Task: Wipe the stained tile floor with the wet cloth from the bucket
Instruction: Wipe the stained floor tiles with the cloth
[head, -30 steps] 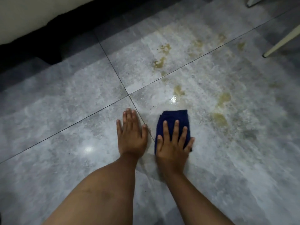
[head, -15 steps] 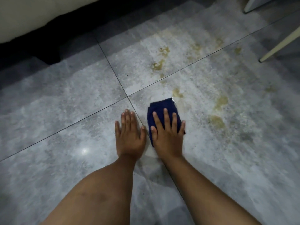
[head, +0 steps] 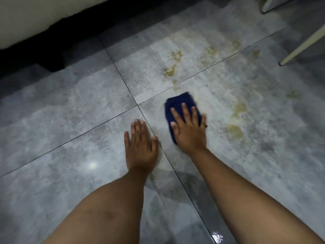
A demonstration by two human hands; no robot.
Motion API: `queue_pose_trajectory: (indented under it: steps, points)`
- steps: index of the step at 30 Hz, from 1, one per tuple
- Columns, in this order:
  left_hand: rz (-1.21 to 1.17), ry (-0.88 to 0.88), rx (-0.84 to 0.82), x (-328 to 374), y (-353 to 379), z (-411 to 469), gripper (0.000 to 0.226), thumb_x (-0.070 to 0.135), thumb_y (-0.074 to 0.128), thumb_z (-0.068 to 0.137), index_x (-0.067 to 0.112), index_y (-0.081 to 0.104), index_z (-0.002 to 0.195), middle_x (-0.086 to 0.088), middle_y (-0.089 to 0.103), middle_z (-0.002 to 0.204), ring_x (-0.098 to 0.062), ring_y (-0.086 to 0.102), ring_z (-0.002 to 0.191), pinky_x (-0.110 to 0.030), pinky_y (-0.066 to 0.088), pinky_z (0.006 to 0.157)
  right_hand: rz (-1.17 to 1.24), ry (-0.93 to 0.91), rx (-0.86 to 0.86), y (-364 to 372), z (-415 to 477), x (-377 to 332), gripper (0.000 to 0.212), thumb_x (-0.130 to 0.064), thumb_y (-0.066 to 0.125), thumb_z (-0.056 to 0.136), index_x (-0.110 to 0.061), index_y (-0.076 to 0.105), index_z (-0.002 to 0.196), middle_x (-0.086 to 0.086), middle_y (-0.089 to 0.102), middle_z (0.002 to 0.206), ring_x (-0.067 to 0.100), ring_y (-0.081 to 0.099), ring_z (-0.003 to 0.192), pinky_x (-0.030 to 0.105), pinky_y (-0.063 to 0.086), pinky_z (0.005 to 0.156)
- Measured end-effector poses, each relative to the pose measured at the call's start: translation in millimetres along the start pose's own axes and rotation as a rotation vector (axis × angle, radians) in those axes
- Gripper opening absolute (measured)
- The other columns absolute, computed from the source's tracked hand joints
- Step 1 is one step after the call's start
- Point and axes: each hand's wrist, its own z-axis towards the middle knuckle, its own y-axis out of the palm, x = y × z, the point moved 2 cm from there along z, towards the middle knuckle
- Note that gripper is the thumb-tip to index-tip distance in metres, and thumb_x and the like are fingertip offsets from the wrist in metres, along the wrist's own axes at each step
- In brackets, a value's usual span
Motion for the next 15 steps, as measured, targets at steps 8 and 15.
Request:
queue_pose_trajectory:
  steps: [8,15]
  points:
    - [0.020,-0.016,-0.029,-11.5,-2.9,-5.8,0.069,0.048,0.009,0.096,0.014,-0.007,0.154,-0.004,-0.011,0.162,-0.013,-0.017,0.147,-0.041,-0.007,0.120,0.029,0.069,-0.009,22.3,-77.8,-21.5,0.051,-0.049,0.015,0.100,-0.041,0.011,0.150,-0.003,0.003,0.161,0.027,0.001,0.148,0.055,-0.005,0.115]
    - [-0.004,-0.018,0.000,-0.4,-1.7,10.3,0.066,0.041,0.019,0.100,0.010,-0.004,0.154,-0.007,-0.008,0.162,-0.018,-0.014,0.148,-0.043,-0.009,0.119,0.082,0.447,0.082,0.2,-31.4,43.3,0.053,-0.050,0.013,0.100,-0.039,0.009,0.152,-0.001,0.002,0.162,0.026,-0.002,0.148,0.057,-0.005,0.115]
